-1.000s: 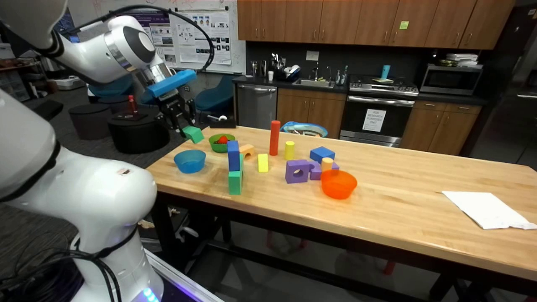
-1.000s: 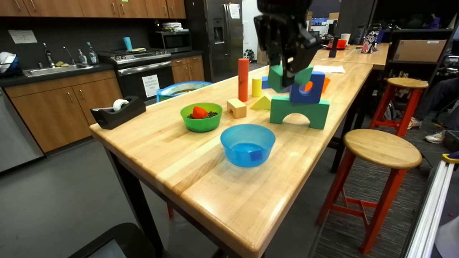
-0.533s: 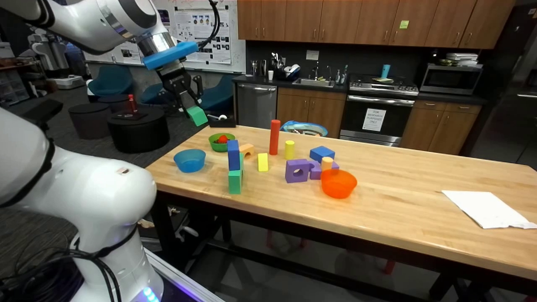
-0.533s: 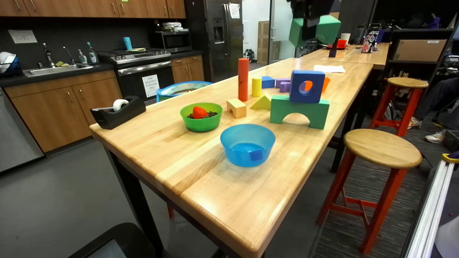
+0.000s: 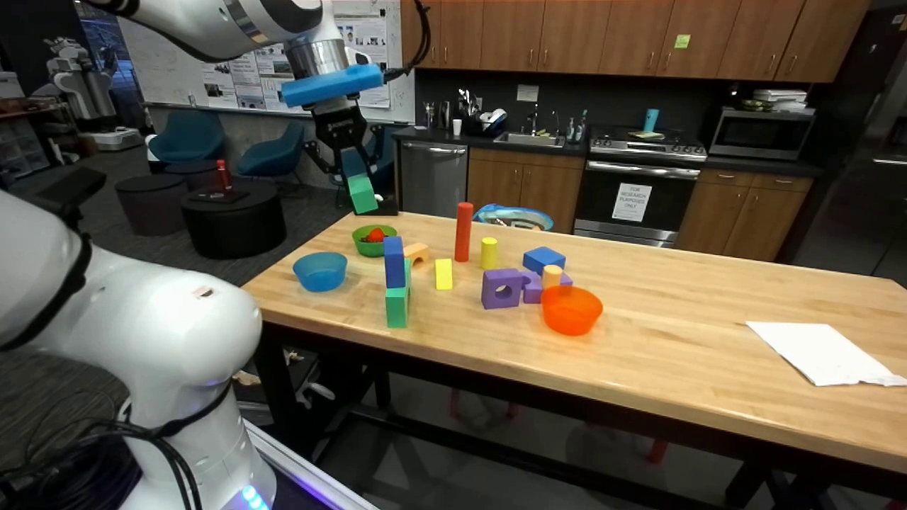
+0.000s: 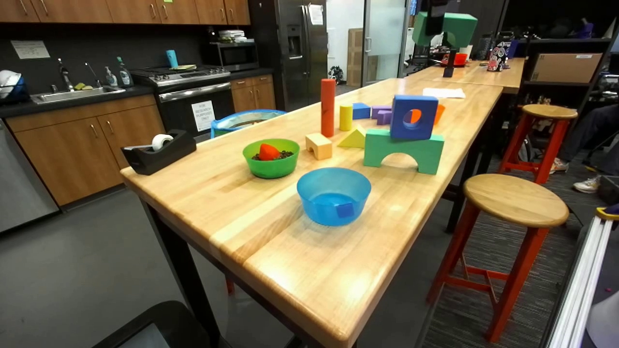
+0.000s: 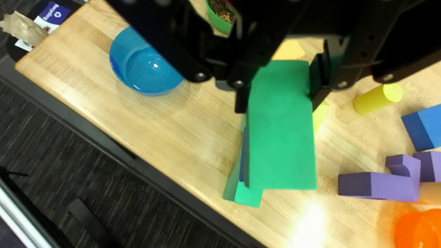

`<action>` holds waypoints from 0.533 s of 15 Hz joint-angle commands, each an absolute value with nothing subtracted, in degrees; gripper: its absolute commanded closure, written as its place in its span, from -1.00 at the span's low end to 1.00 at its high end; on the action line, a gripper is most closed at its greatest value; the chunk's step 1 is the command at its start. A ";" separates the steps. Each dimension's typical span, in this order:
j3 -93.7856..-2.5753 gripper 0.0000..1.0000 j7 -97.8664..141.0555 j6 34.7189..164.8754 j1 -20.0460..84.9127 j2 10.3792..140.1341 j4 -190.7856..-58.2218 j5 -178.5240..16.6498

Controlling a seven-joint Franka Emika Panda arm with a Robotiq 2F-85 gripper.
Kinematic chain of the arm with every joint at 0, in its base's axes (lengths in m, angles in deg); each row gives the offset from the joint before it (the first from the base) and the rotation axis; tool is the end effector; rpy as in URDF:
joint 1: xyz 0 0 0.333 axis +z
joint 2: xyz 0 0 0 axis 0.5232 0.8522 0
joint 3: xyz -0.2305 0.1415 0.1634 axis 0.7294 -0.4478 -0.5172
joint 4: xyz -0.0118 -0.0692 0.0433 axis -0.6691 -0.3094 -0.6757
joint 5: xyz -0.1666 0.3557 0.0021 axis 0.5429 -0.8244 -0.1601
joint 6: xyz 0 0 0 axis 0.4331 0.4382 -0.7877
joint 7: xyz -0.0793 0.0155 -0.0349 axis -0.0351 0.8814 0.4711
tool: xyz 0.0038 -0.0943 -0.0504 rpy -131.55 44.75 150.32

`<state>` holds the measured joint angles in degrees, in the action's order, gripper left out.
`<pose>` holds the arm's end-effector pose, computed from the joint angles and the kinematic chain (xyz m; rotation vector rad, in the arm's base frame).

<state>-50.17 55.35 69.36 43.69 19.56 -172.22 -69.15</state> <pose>0.3495 0.0397 0.5383 2.7045 1.0640 0.0279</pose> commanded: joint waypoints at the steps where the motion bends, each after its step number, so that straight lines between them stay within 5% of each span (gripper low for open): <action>1: -47.60 0.69 55.91 70.09 42.46 20.69 -171.66 -71.57; 8: -46.47 0.69 55.85 74.12 40.98 25.98 -172.24 -72.65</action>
<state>-46.44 55.51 72.08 41.86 23.22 -172.61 -71.96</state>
